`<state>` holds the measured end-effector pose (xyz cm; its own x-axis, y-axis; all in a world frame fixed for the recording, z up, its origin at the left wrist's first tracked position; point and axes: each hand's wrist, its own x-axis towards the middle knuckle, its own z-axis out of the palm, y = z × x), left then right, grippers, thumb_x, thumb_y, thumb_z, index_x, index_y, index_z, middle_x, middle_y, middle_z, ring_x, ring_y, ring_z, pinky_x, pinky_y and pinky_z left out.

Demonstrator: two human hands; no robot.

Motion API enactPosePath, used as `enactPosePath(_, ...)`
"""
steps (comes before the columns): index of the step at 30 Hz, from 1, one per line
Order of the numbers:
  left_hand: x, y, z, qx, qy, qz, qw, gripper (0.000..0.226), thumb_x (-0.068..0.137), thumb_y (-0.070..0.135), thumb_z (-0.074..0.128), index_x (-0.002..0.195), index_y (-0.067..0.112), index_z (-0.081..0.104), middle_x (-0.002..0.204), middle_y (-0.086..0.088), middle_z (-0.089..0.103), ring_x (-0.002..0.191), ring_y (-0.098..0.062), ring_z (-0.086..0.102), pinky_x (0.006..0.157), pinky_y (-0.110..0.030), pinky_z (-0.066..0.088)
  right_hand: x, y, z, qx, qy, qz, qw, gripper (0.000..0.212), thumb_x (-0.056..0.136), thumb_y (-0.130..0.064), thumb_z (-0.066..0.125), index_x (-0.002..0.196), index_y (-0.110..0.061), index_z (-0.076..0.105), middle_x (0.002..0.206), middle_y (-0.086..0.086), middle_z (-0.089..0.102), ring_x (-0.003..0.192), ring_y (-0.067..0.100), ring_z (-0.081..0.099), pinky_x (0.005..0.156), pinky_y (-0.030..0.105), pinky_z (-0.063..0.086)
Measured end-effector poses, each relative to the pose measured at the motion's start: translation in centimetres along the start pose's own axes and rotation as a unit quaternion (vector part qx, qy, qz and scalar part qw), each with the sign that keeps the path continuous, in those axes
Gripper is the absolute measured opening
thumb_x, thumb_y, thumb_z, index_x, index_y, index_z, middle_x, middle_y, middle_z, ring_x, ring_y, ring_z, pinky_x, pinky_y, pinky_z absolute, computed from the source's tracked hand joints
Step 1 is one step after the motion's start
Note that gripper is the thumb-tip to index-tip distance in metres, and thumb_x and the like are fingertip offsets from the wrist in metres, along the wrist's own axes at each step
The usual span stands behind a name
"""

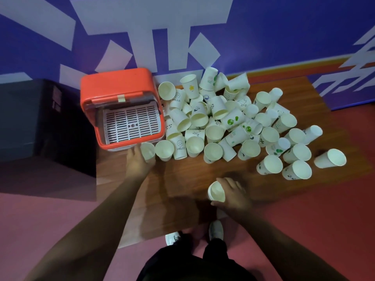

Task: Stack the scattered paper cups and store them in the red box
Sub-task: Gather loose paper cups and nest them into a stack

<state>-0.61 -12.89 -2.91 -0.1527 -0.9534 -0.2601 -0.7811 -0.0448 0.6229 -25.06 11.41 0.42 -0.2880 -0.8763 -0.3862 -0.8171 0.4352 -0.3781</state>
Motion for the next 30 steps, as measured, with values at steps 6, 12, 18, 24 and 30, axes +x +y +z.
enactPosePath(6, 0.1, 0.0, 0.0, 0.059, -0.028, 0.044, 0.997, 0.079, 0.079, 0.035, 0.083, 0.146, 0.022, 0.045, 0.139, -0.015, 0.037, 0.131, -0.036, 0.040, 0.111, -0.045, 0.040, 0.9, -0.8, 0.0, 0.042, -0.021, 0.003, 0.999, 0.097, 0.073, -0.061, 0.073, 0.151, -0.023, 0.030, 0.149, 0.000, 0.035, 0.133, 0.025, 0.036, 0.106, 0.037, 0.032)
enactPosePath(12, -0.6, -0.8, -0.8, 0.041, -0.034, 0.021, 0.998, 0.073, 0.076, 0.034, 0.085, 0.136, 0.009, 0.053, 0.137, -0.017, 0.041, 0.130, -0.039, 0.042, 0.108, -0.046, 0.041, 2.5, -1.5, -1.1, 0.105, 0.070, 0.037, 0.991, 0.086, 0.078, -0.068, 0.058, 0.143, -0.014, 0.042, 0.141, 0.010, 0.046, 0.129, 0.030, 0.046, 0.106, 0.045, 0.040)
enactPosePath(18, -4.7, -2.3, -2.2, -0.021, 0.050, -0.004, 0.999, 0.064, 0.073, 0.029, 0.085, 0.124, 0.001, 0.057, 0.118, -0.019, 0.050, 0.110, -0.039, 0.051, 0.090, -0.043, 0.044, 7.7, -0.8, -3.0, 0.044, 0.089, 0.035, 0.994, 0.051, 0.093, -0.027, 0.062, 0.139, -0.010, 0.049, 0.132, 0.015, 0.051, 0.124, 0.032, 0.051, 0.105, 0.043, 0.043)
enactPosePath(24, -9.5, 2.4, -2.4, -0.160, 0.005, 0.100, 0.982, 0.067, 0.070, 0.047, 0.070, 0.127, 0.012, 0.061, 0.108, 0.000, 0.048, 0.110, -0.018, 0.048, 0.094, -0.033, 0.045, 10.7, -0.3, -3.1, 0.020, 0.025, 0.051, 0.998, 0.045, 0.093, -0.016, 0.057, 0.138, -0.013, 0.051, 0.130, 0.011, 0.058, 0.121, 0.027, 0.054, 0.100, 0.041, 0.047)
enactPosePath(30, -11.6, 8.2, 0.5, -0.219, -0.151, 0.231, 0.936, 0.065, 0.078, 0.038, 0.078, 0.137, 0.028, 0.056, 0.131, 0.011, 0.047, 0.130, -0.006, 0.047, 0.112, -0.038, 0.043, 11.4, 1.0, -3.1, 0.023, 0.048, 0.049, 0.997, 0.031, 0.091, -0.016, 0.064, 0.121, -0.011, 0.065, 0.119, 0.009, 0.067, 0.110, 0.027, 0.062, 0.091, 0.037, 0.051)
